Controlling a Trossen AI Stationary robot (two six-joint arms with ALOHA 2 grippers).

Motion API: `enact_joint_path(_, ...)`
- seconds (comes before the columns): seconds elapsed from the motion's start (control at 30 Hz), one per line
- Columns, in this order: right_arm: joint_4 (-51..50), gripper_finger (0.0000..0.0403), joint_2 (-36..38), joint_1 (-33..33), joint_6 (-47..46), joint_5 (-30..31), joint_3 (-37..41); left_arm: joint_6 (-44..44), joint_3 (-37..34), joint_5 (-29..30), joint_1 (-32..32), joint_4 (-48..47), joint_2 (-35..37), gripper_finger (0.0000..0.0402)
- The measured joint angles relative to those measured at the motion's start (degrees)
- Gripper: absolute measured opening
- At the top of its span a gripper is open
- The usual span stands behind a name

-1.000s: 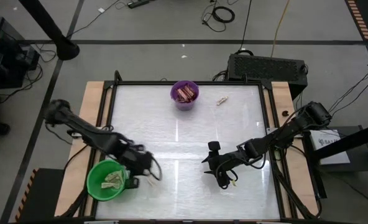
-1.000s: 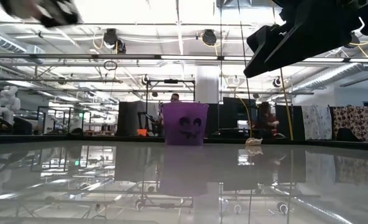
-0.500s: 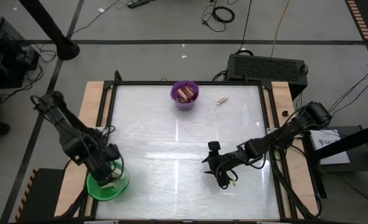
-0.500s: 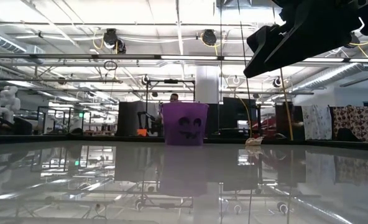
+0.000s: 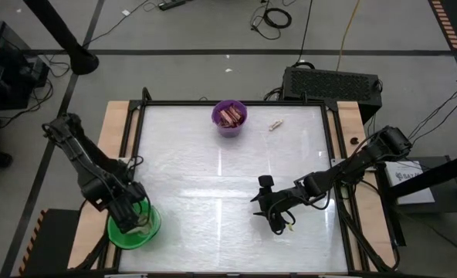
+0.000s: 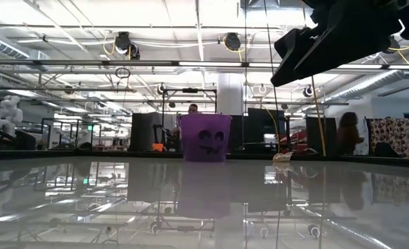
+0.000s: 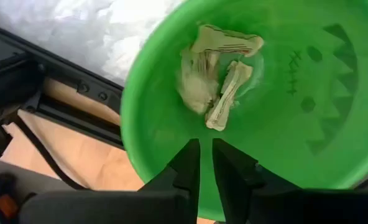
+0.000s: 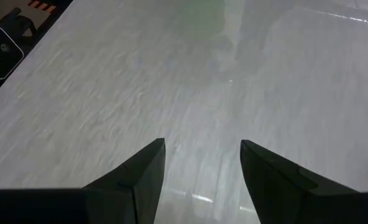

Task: Sort candy by brand, put in halloween buckets
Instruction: Put the white chocolate into the green bucket

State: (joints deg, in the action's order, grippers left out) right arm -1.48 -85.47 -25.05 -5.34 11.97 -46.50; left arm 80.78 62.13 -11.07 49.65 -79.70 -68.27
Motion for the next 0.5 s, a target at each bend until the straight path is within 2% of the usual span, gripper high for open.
enact_joint_path(0.1, 0.18, 0.0201, 0.00, -0.01, 0.32, 0.77, 0.00, 1.44, 0.00, 0.12, -0.41, -1.41, 0.00, 0.0068)
enact_joint_path(0.27, -2.76, 0.0201, 1.92, 0.97, 2.91, 8.56, 0.00, 0.99, 0.00, 2.84, -2.60, -0.68, 0.02, 0.0095)
enact_joint_path(0.37, -9.92, 0.0201, 5.96, 4.10, 1.69, 8.82, -0.64, -2.29, 0.00, 10.14, -4.14, 0.57, 0.02, 0.0097)
enact_joint_path(0.5, -22.80, 0.0201, 11.30, 12.24, -3.96, 11.87, -3.64, -11.65, 0.00, 24.66, -7.82, 1.17, 0.02, 0.0098)
